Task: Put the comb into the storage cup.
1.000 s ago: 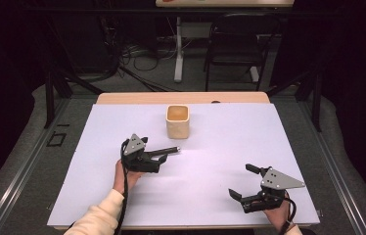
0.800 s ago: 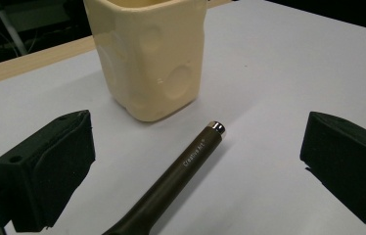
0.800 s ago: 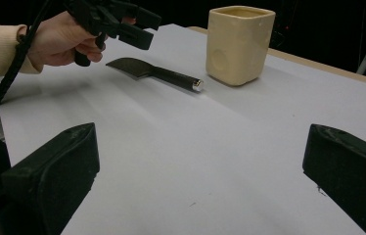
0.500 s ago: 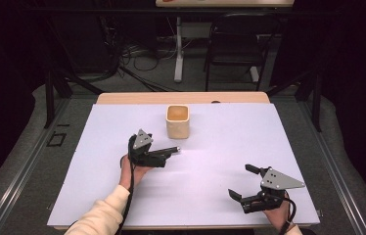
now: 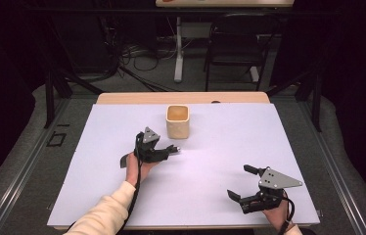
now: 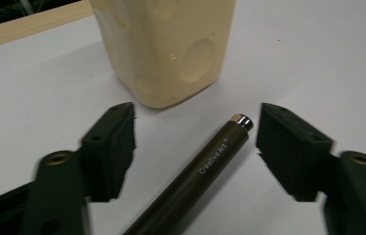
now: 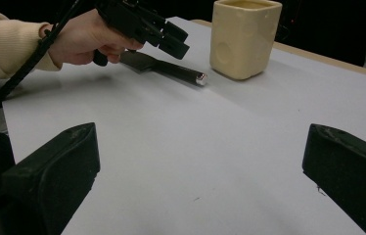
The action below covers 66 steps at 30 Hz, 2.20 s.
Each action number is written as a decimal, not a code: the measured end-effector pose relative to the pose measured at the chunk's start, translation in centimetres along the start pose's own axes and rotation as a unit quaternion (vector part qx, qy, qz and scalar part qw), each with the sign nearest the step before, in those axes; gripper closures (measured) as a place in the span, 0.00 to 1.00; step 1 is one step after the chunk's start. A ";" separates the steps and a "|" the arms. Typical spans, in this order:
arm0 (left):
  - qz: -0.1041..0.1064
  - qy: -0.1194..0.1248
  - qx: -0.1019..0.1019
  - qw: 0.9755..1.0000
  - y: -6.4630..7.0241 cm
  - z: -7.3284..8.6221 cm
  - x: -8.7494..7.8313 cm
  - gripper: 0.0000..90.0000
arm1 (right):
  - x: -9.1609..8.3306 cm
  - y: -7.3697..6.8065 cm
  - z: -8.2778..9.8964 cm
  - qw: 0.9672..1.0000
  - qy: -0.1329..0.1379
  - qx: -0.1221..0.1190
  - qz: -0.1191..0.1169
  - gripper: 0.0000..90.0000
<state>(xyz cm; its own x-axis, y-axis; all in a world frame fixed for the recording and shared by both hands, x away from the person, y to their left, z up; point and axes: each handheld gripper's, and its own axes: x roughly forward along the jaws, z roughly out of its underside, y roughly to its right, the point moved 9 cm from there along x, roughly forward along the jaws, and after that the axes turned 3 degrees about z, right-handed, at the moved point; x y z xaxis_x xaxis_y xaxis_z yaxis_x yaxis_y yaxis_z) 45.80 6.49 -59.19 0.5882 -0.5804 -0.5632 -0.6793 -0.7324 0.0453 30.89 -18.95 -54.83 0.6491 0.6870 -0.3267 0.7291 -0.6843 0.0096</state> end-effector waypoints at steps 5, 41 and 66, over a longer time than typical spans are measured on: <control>0.009 -0.005 0.001 1.000 0.3 0.1 0.6 0.63 | 0.1 0.0 0.1 1.000 -0.003 0.000 0.001 0.00; 0.031 -0.051 -0.018 0.998 0.4 0.8 2.8 1.00 | 0.1 -0.2 0.4 1.000 -0.018 -0.004 0.001 0.01; 0.069 -0.118 -0.022 0.990 1.8 2.2 1.4 0.99 | -0.1 0.0 0.4 1.000 -0.017 -0.003 0.005 0.01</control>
<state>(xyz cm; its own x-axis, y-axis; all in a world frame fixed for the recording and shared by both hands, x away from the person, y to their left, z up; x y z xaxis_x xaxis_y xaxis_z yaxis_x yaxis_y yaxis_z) 44.45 5.18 -61.66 0.3690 -0.5810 -0.7255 -0.7237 -0.6694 0.1680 30.73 -19.12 -55.14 0.6487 0.6709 -0.3593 0.7238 -0.6897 0.0189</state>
